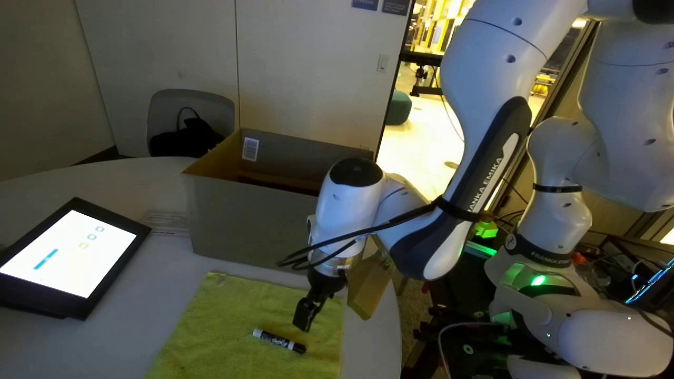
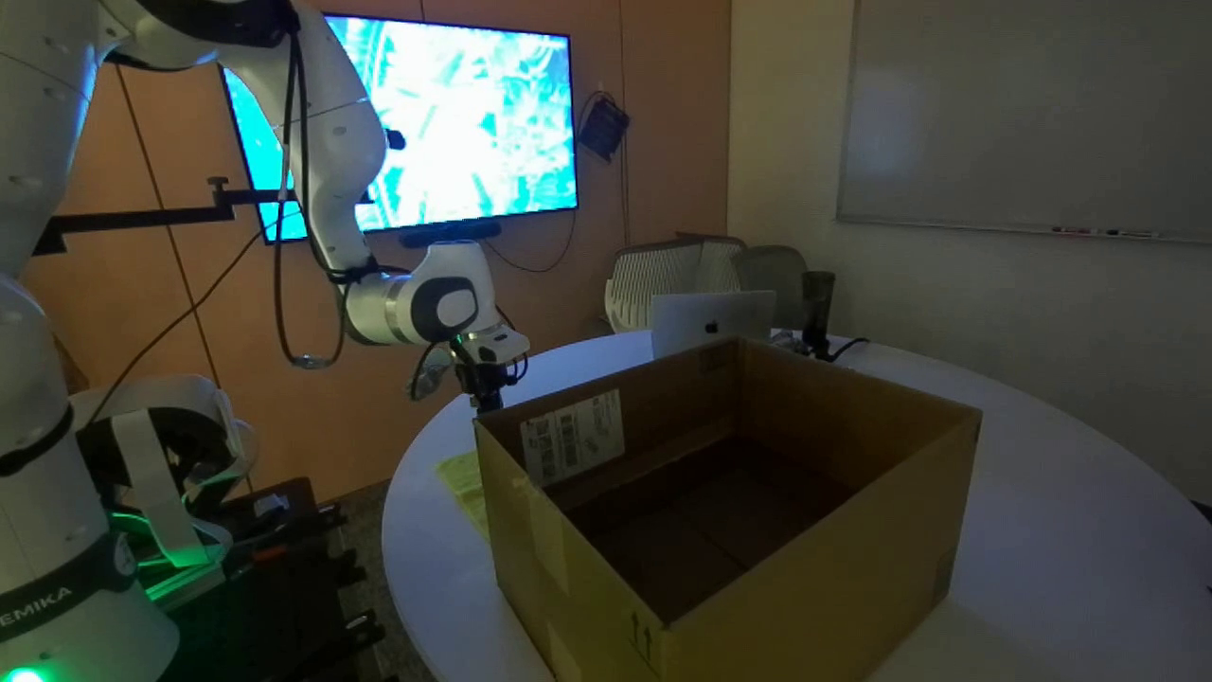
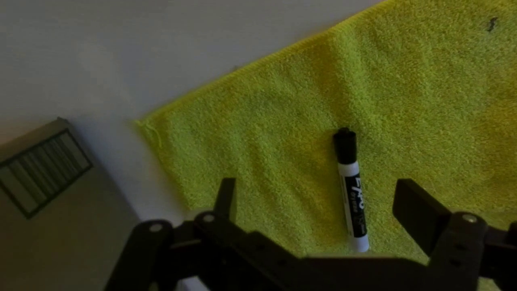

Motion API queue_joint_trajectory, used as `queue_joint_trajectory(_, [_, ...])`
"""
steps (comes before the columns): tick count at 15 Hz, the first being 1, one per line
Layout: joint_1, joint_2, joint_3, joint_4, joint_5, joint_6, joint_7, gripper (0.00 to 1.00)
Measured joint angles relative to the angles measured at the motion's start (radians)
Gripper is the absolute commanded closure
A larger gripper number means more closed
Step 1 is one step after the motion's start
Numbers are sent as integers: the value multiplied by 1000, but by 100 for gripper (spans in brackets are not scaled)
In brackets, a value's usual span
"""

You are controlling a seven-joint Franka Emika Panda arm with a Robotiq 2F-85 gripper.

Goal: Pick up the pen and put it in the middle of the towel. Fold the towel and put it in the box.

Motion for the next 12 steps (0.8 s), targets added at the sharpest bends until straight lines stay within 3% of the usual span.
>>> queue_joint_trajectory(9, [10,16,0,-110,108,128,12,0])
queue_joint_trajectory(12, [-8,45,28,-127,154,182,-12,0])
